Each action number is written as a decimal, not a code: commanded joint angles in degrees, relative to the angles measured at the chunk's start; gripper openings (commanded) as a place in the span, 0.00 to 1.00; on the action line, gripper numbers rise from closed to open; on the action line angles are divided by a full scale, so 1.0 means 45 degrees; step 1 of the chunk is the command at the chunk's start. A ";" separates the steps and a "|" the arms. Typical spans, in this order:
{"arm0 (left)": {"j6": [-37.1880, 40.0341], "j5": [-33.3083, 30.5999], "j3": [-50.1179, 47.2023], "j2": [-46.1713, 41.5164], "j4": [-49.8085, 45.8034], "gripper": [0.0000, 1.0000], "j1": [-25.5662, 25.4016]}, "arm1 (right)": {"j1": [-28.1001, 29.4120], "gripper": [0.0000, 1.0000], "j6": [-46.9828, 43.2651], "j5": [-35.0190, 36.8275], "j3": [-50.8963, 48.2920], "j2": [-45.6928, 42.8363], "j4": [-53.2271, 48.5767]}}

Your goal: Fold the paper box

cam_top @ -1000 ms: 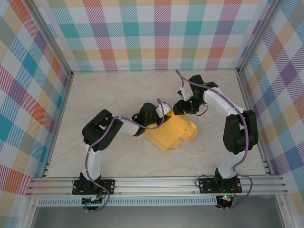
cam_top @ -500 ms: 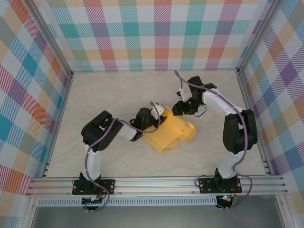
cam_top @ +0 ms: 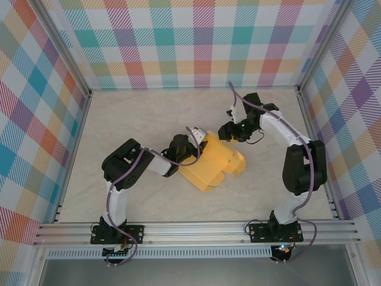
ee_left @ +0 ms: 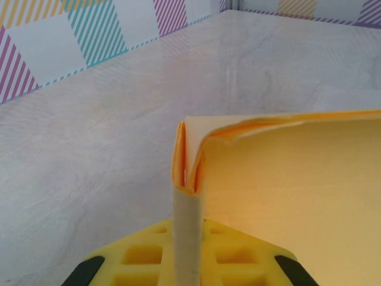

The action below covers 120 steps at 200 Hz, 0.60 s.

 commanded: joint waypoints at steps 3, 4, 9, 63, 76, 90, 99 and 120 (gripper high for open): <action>-0.0040 0.0845 0.0424 0.0205 0.0817 0.11 -0.0010 | -0.0413 0.58 0.0164 -0.0415 -0.0281 -0.1027 0.0115; -0.0042 0.0873 0.0441 0.0204 0.0817 0.11 -0.0012 | -0.0436 0.58 0.0144 -0.0399 -0.0304 -0.1034 0.0128; -0.0070 0.0991 0.0488 0.0250 0.0834 0.11 -0.0005 | -0.0535 0.58 0.0029 -0.0278 -0.0390 -0.1025 0.0170; -0.0405 0.1290 0.1295 0.0882 0.1115 0.12 -0.0718 | -0.0841 0.63 -0.0221 -0.0922 -0.0167 -0.0014 -0.0063; -0.0839 0.1278 0.1351 0.1178 0.1635 0.13 -0.0857 | -0.0777 0.64 -0.0111 -0.1137 -0.0067 0.0250 -0.0123; -0.0984 0.1106 0.1394 0.1491 0.2125 0.14 -0.1042 | -0.0614 0.65 0.0038 -0.1110 0.0005 0.0517 -0.0142; -0.0943 0.0888 0.1433 0.1630 0.2324 0.14 -0.1136 | -0.0536 0.65 0.0159 -0.0913 0.0010 0.0640 -0.0069; -0.0982 0.0888 0.1680 0.1921 0.2507 0.15 -0.1191 | -0.0480 0.63 0.0342 -0.0800 0.0131 0.0985 0.0050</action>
